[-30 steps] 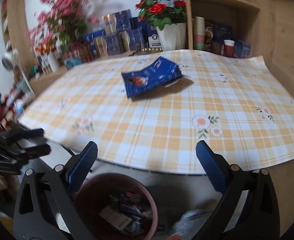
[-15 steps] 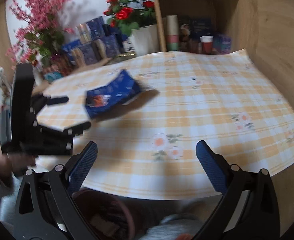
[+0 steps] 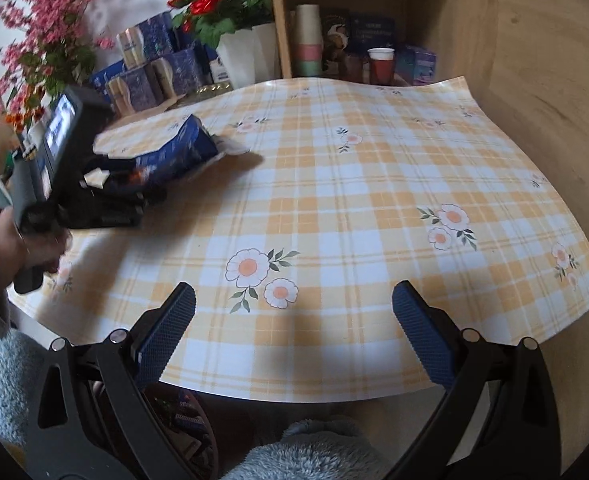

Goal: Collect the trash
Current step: 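Grasp the blue coffee bag with the left tool and lift it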

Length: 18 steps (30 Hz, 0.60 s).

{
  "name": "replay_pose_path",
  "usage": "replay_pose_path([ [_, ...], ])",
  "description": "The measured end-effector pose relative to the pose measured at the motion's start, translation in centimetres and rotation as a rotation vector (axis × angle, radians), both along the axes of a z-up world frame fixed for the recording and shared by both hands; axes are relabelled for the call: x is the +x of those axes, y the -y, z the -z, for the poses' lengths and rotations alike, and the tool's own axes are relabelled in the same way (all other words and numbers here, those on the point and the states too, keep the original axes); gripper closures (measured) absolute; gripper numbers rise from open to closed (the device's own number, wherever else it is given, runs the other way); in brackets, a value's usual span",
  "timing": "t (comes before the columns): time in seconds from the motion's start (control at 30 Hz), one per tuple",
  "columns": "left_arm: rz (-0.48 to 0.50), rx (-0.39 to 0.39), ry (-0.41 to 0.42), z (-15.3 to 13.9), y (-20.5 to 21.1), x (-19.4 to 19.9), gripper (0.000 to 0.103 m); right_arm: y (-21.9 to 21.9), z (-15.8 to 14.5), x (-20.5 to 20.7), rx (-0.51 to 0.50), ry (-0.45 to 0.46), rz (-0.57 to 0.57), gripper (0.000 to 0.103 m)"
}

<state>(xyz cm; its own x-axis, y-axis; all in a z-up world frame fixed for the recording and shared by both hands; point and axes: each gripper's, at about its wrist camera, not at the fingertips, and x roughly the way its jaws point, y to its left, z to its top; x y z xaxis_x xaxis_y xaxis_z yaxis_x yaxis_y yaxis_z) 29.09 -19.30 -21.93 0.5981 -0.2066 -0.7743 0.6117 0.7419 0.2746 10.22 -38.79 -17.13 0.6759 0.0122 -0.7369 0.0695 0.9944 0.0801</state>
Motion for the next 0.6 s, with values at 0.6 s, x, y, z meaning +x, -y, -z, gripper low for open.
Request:
replay_pose_path([
  [0.6, -0.324, -0.712, -0.253, -5.1, -17.0, -0.3, 0.073, -11.0, 1.0, 11.7, -0.554, -0.076, -0.366, 0.006],
])
